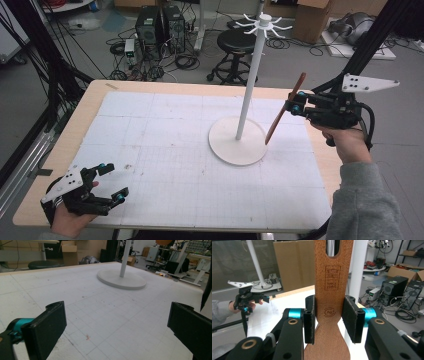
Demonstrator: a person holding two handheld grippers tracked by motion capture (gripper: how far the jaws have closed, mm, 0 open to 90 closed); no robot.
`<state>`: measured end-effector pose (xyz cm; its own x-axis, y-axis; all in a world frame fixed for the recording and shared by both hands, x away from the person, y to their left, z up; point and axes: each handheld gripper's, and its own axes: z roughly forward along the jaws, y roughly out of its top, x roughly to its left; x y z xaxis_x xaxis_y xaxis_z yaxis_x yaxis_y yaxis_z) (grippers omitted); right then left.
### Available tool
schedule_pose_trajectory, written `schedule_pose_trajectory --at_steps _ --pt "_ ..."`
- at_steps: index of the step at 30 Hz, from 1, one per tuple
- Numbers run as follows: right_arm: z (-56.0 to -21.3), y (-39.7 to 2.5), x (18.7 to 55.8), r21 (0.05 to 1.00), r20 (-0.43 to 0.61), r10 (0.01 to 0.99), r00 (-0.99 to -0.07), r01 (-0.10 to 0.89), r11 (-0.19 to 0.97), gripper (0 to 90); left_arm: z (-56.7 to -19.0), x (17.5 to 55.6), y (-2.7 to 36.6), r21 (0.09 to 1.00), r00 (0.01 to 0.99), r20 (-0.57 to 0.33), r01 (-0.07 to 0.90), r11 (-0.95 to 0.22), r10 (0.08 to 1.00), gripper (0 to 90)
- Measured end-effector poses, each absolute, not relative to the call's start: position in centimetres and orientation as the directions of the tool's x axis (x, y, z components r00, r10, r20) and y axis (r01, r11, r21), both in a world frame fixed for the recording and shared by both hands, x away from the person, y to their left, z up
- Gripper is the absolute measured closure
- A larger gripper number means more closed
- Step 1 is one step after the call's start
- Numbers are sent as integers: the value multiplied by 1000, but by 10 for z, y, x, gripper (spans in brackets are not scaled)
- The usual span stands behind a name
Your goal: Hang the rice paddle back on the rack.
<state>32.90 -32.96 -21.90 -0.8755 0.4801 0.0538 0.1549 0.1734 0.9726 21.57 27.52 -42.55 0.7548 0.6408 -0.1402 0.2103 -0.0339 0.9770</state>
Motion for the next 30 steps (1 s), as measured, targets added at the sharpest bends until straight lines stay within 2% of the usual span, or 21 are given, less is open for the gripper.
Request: schedule_pose_trajectory --at_steps 11,20,30 --pt "-208 -327 355 969 55 501 -864 167 181 640 -429 220 272 975 760 -146 220 -40 634 26" --pt "-199 -325 360 972 44 505 -862 154 178 641 -428 218 276 974 752 -152 223 -31 642 26" --pt "-173 -311 362 970 7 524 -851 134 205 641 -429 219 280 974 745 -160 225 -17 648 26"
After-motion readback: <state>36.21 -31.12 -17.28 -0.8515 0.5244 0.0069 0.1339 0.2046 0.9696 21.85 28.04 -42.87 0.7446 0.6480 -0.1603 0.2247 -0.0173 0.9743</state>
